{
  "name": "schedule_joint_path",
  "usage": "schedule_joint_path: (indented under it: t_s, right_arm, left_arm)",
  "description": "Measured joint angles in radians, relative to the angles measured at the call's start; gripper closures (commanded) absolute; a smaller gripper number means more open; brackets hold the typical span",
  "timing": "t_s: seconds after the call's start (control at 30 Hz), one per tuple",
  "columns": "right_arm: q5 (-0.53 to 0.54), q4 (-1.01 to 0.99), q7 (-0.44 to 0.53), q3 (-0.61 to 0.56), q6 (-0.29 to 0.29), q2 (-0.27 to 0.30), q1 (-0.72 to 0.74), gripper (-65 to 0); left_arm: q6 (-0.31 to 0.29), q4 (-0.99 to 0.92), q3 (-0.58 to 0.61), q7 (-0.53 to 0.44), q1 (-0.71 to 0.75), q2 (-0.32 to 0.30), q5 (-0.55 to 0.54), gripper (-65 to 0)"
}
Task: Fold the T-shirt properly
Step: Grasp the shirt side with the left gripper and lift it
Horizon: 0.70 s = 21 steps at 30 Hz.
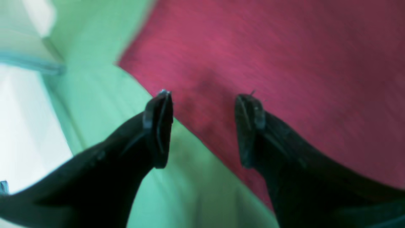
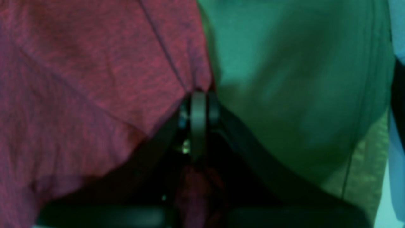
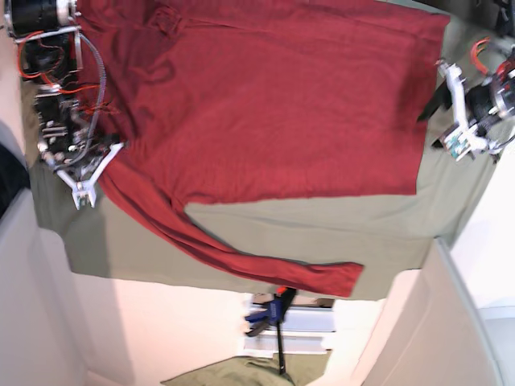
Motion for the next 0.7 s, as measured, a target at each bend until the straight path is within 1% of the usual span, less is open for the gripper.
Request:
schedule_joint_path:
  t_s: [0.03,0.07,0.1,0.13,0.17,0.23,0.33,0.43,0.5,0.53,0.6,0.7]
  right_arm:
    - [0.000,0.000,0.000,0.000,0.000,0.000,0.000,0.0]
    - [0.000,0.000,0.000,0.000,0.000,0.000,0.000,0.0]
    - [0.004,0.000,0.000,0.000,0.000,0.002,0.000,0.0]
    - [0.005,0.000,-0.001,0.000,0.001,0.001,0.000,0.0]
    - [0.005,0.000,0.000,0.000,0.001,0.002,0.000,0.0]
    - [0.007,0.000,-0.002,0.000,0.001,0.002,0.000,0.0]
    - [0.007,0.000,-0.010,0.000,0.000,0.002,0.000,0.0]
    - [0.006,0.001,-0.016,0.000,0.001,0.003,0.002,0.0]
    - [0.007,0.001,-0.016,0.000,0.000,0.004,0.001,0.0]
    - [0.007,0.001,-0.017,0.000,0.000,0.004,0.001,0.0]
    - [0.007,0.001,-0.015,0.000,0.000,0.004,0.000,0.0]
    - [0.007,0.001,-0.020,0.000,0.001,0.004,0.001,0.0]
  left_arm:
    - [0.034,-0.036,0.000,-0.011,-0.030,0.027,-0.008,-35.2]
    - [0.084,-0.074,0.001,-0.021,-0.059,0.052,-0.027,-35.2]
    - [0.121,-0.114,0.000,-0.022,-0.090,0.077,-0.034,-35.2]
    - [0.150,-0.157,0.000,-0.022,-0.126,0.102,-0.039,-35.2]
    - [0.161,-0.204,0.000,-0.019,-0.164,0.125,-0.035,-35.2]
    - [0.163,-0.308,0.000,-0.016,-0.240,0.169,-0.047,-35.2]
    - [0.166,-0.480,-0.002,0.009,-0.348,0.233,-0.096,-35.2]
    - [0.169,-0.695,-0.006,0.014,-0.458,0.294,-0.145,-35.2]
    - [0.160,-0.843,-0.006,0.016,-0.528,0.332,-0.174,-35.2]
    - [0.137,-0.903,-0.007,-0.006,-0.557,0.348,-0.198,-35.2]
    - [0.103,-1.004,-0.008,-0.002,-0.626,0.362,-0.220,-35.2]
    - [0.102,-1.086,-0.009,0.004,-0.696,0.386,-0.226,-35.2]
